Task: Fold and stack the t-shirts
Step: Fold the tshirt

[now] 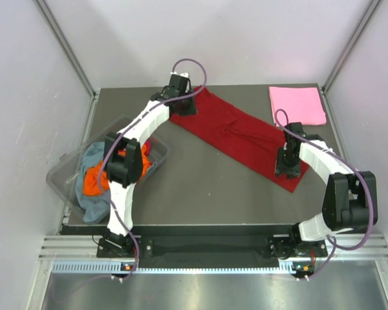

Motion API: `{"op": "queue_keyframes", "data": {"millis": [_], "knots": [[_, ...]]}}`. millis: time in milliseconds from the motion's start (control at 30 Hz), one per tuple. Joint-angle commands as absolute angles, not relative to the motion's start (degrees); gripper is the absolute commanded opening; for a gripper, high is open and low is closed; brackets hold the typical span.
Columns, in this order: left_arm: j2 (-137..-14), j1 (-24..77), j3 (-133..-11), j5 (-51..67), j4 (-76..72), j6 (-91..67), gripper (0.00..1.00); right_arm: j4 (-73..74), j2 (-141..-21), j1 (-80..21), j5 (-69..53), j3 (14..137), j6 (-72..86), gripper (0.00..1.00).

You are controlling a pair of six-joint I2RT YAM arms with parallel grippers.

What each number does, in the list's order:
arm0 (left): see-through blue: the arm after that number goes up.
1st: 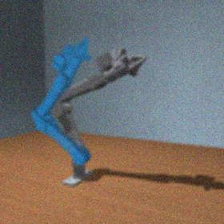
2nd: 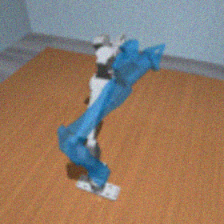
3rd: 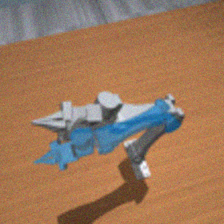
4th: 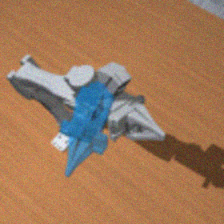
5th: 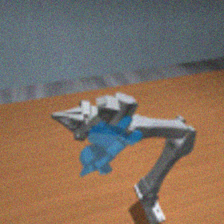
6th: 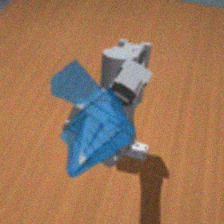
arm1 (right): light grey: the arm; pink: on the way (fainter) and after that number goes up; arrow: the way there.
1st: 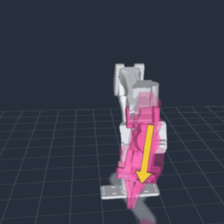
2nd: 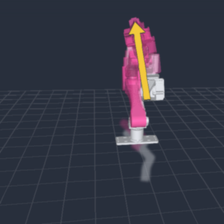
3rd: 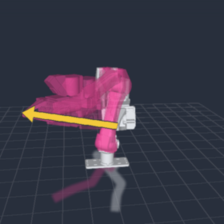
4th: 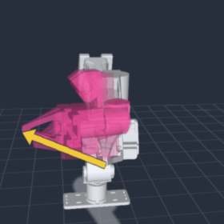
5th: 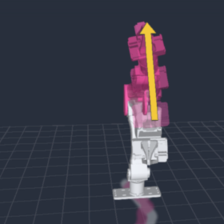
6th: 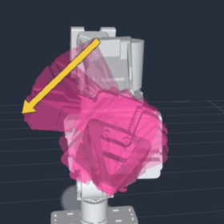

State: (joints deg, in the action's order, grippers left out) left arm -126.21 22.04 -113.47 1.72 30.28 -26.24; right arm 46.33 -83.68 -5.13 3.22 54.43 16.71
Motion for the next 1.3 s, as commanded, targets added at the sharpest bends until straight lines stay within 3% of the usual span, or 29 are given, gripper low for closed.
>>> {"op": "queue_keyframes", "data": {"millis": [0,233,367,533,800,1267], "knots": [[-114.37,26.36,-105.76,7.02,29.02,-26.71,0.32,47.29,-86.13,-6.41,5.36,55.54,14.24,0.42],[-96.60,28.39,-82.39,13.26,21.71,-30.85,0.32,47.02,-91.31,-13.87,8.95,58.88,8.71,0.41],[-91.33,28.39,-76.75,14.85,21.71,-30.50,0.32,45.53,-90.53,-16.69,11.16,58.10,4.76,0.40],[-84.31,28.56,-71.81,16.17,22.24,-30.76,0.31,45.09,-87.90,-21.96,16.86,57.74,-3.41,0.40],[-73.14,28.65,-66.10,9.41,24.61,-25.93,0.32,43.86,-85.96,-21.80,12.40,55.29,-15.37,0.40],[-71.89,28.56,-64.16,5.62,25.58,-22.76,0.32,41.84,-90.61,-20.04,11.95,53.09,-21.62,0.39]]}}
